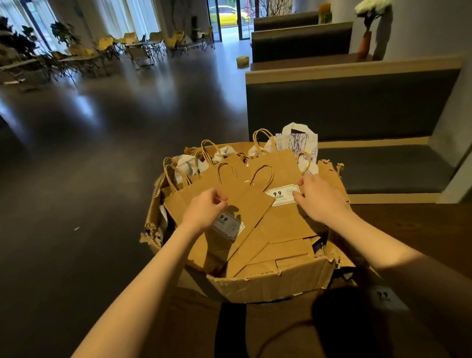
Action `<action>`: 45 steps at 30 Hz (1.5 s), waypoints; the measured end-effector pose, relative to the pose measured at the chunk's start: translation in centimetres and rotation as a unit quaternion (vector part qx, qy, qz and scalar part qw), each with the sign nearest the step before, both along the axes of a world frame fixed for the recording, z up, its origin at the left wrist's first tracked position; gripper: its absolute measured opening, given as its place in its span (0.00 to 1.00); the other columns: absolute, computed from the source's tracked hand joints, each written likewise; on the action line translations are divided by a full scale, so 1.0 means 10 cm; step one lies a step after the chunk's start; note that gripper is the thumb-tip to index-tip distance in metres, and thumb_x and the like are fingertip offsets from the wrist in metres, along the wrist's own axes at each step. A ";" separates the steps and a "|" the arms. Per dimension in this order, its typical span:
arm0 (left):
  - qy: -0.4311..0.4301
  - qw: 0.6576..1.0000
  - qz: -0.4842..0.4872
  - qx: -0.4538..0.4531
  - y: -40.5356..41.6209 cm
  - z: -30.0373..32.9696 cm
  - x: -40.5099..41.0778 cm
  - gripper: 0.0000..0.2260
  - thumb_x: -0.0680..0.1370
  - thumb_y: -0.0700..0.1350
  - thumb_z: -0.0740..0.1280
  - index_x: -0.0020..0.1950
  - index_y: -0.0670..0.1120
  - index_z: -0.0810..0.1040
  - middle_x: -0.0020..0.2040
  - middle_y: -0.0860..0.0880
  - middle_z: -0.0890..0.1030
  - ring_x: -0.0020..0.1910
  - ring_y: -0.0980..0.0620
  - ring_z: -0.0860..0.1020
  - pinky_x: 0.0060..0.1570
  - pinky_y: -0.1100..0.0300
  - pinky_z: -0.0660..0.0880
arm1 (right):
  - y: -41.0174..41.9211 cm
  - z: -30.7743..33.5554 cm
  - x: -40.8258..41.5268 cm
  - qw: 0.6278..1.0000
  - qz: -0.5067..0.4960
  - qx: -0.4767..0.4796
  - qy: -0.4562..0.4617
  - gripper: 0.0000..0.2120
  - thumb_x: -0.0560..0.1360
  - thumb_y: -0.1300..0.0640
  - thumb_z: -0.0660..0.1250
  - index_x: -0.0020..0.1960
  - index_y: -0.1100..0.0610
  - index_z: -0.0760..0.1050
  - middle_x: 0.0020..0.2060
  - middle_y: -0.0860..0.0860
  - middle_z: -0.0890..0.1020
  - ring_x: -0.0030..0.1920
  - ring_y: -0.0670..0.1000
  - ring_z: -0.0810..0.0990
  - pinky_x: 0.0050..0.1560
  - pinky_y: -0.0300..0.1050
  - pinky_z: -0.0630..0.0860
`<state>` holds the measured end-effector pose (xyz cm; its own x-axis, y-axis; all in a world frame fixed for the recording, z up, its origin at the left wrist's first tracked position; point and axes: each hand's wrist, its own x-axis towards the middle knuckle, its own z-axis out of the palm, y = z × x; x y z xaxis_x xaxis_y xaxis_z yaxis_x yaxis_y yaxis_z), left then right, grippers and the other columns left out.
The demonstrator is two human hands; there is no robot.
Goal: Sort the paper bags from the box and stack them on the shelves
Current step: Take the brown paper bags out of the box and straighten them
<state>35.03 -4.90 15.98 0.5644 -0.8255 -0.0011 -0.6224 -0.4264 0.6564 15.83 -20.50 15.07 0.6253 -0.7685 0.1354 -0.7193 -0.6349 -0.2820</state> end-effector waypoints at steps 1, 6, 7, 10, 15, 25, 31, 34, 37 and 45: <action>-0.018 0.999 0.000 0.027 -0.02 -0.04 0.04 0.08 0.78 0.45 0.64 0.56 0.45 0.73 0.53 0.48 0.76 0.52 0.51 0.75 0.53 0.54 0.76 | -0.03 -0.04 0.02 0.999 0.001 -0.025 0.028 0.21 0.79 0.46 0.57 0.66 0.58 0.67 0.60 0.56 0.75 0.57 0.55 0.76 0.52 0.52 0.77; -0.055 0.984 0.016 0.168 -0.17 -0.29 0.28 0.25 0.74 0.54 0.69 0.66 0.44 0.68 0.63 0.43 0.71 0.60 0.46 0.72 0.60 0.51 0.72 | -0.20 -0.22 0.24 0.988 -0.037 -0.044 0.143 0.32 0.77 0.39 0.57 0.71 0.61 0.61 0.64 0.59 0.72 0.64 0.57 0.69 0.61 0.49 0.68; -0.063 0.980 0.025 0.189 -0.20 -0.33 0.30 0.29 0.72 0.55 0.70 0.68 0.44 0.66 0.65 0.42 0.70 0.62 0.44 0.71 0.61 0.50 0.71 | -0.22 -0.24 0.28 0.986 -0.050 -0.037 0.153 0.34 0.77 0.38 0.58 0.71 0.61 0.60 0.65 0.59 0.71 0.65 0.58 0.67 0.62 0.49 0.66; -0.113 0.967 0.049 0.225 -0.26 -0.44 0.31 0.38 0.69 0.59 0.72 0.70 0.43 0.61 0.67 0.41 0.66 0.66 0.42 0.66 0.64 0.48 0.69 | -0.26 -0.29 0.36 0.981 -0.084 -0.002 0.174 0.37 0.75 0.34 0.59 0.71 0.61 0.59 0.66 0.59 0.70 0.65 0.58 0.65 0.64 0.49 0.64; -0.134 0.958 0.071 0.243 -0.31 -0.52 0.32 0.42 0.66 0.61 0.74 0.70 0.42 0.60 0.68 0.40 0.65 0.67 0.40 0.65 0.64 0.47 0.67 | -0.28 -0.35 0.42 0.979 -0.121 0.013 0.165 0.41 0.70 0.32 0.64 0.69 0.61 0.60 0.64 0.59 0.71 0.63 0.57 0.69 0.61 0.48 0.66; -0.015 0.991 0.124 0.057 -0.30 -0.18 0.35 0.18 0.72 0.51 0.73 0.55 0.44 0.71 0.47 0.49 0.74 0.47 0.50 0.74 0.45 0.55 0.74 | -0.24 0.09 0.30 0.990 -0.096 0.050 -0.086 0.19 0.76 0.51 0.67 0.63 0.59 0.69 0.56 0.56 0.79 0.55 0.57 0.78 0.49 0.51 0.76; 0.122 0.960 0.192 -0.163 -0.27 0.11 0.29 0.12 0.78 0.41 0.64 0.62 0.43 0.71 0.58 0.46 0.78 0.55 0.47 0.78 0.49 0.55 0.76 | -0.08 0.57 0.10 0.953 -0.107 0.049 -0.280 0.20 0.79 0.53 0.63 0.68 0.58 0.64 0.62 0.56 0.77 0.61 0.57 0.76 0.53 0.50 0.74; 0.255 0.920 0.188 -0.233 -0.30 0.24 0.18 0.13 0.80 0.38 0.60 0.65 0.43 0.68 0.58 0.46 0.77 0.56 0.47 0.78 0.53 0.53 0.76 | -0.03 0.62 0.12 0.895 -0.063 0.159 -0.412 0.21 0.78 0.57 0.64 0.68 0.59 0.64 0.60 0.49 0.76 0.60 0.48 0.75 0.49 0.32 0.71; 0.344 0.887 0.169 -0.258 -0.30 0.31 0.09 0.15 0.80 0.36 0.59 0.67 0.43 0.67 0.61 0.42 0.77 0.59 0.43 0.76 0.61 0.44 0.73 | 0.03 0.53 0.22 0.853 -0.019 0.249 -0.459 0.20 0.77 0.59 0.65 0.67 0.58 0.65 0.56 0.46 0.74 0.57 0.44 0.73 0.51 0.35 0.73; 0.385 0.876 0.101 -0.274 -0.22 0.37 -0.09 0.15 0.79 0.47 0.63 0.65 0.45 0.71 0.59 0.45 0.79 0.57 0.47 0.78 0.58 0.50 0.75 | 0.20 0.29 0.58 0.847 0.015 0.278 -0.453 0.20 0.76 0.61 0.67 0.65 0.59 0.64 0.58 0.49 0.76 0.59 0.48 0.74 0.57 0.42 0.72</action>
<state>34.10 -7.15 19.66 0.7048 -0.7048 -0.0809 0.1465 0.0330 0.9887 21.62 -18.46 17.98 0.4784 -0.8567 0.1930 -0.0333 -0.2374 -0.9708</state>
